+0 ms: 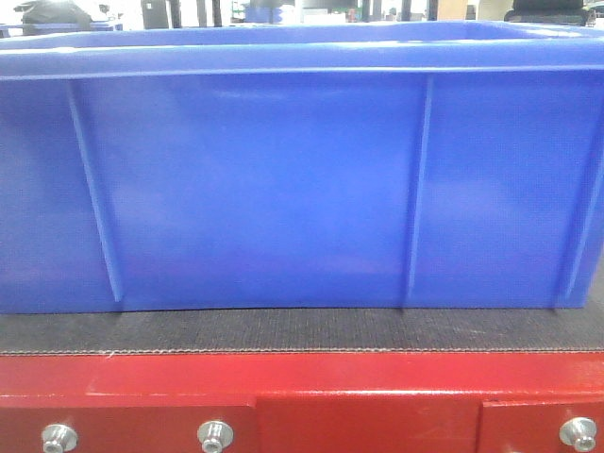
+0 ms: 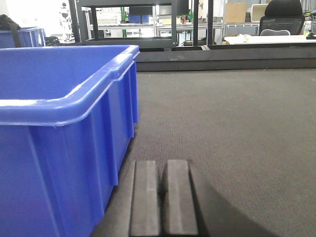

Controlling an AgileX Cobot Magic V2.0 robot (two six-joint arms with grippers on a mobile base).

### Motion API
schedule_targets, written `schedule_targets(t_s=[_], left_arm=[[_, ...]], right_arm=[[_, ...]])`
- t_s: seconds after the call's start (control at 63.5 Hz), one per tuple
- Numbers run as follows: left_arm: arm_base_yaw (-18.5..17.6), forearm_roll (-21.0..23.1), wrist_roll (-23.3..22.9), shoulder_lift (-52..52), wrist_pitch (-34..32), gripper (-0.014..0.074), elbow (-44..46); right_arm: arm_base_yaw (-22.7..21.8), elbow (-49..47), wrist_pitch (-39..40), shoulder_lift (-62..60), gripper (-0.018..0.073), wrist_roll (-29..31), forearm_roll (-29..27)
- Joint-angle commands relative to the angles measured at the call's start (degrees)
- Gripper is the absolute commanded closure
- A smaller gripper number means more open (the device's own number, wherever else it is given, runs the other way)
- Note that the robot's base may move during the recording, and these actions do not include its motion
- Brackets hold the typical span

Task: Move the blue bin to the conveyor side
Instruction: 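Open both grippers and lift them away from the bin rims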

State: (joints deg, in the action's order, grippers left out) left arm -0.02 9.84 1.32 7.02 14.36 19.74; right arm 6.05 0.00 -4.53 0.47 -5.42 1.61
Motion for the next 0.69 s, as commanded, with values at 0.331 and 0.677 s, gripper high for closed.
schedule_targets(t_s=[0.331, 0.677], left_arm=[[-0.3, -0.1, -0.5, -0.3, -0.8, 0.0596, 0.0], [-0.3, -0.1, -0.5, -0.3, -0.8, 0.0596, 0.0]], right_arm=[[-0.4, 0.0, 1.5, -0.5, 0.0629, 0.5, -0.1], [-0.4, 0.0, 1.5, -0.5, 0.0629, 0.5, -0.1]])
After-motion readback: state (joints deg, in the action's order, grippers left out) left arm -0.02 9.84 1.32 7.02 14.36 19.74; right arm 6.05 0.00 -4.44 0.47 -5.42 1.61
